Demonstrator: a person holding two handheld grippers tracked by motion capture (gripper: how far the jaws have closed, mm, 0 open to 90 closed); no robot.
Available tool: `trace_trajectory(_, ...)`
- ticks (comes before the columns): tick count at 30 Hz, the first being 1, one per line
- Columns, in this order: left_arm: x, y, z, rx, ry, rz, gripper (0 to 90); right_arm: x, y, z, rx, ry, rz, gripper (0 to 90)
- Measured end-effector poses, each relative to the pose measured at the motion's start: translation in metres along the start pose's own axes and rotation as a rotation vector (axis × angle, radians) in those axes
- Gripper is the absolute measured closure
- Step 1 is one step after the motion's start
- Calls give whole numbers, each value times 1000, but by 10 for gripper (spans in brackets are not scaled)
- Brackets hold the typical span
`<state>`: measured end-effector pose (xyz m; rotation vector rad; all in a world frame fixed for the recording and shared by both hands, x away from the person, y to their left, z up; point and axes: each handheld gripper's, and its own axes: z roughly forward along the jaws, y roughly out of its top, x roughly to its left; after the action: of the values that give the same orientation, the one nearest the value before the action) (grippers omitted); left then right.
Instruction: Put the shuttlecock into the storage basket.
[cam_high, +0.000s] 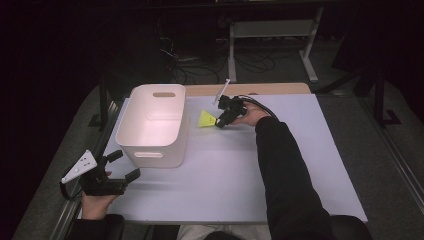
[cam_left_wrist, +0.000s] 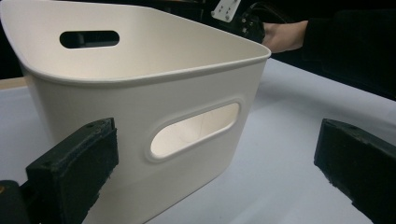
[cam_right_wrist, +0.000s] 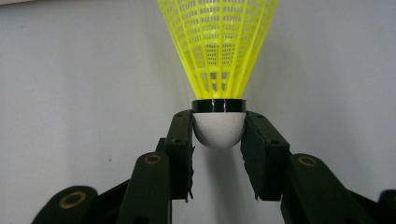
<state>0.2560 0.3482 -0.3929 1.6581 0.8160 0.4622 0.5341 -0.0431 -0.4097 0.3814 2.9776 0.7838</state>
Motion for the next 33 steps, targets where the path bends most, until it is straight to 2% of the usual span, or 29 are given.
trace_trajectory(7,0,0,0,2,0,1,0,2,1,-9,-9,9,24,631)
trace_trajectory(12,0,0,0,2,0,2,0,6,4,-15,-14,11,17,631)
trace_trajectory(21,0,0,0,1,2,-1,0,13,8,-26,-14,14,38,632)
trace_trajectory(33,0,0,0,0,1,-2,0,21,9,-45,-26,3,27,632)
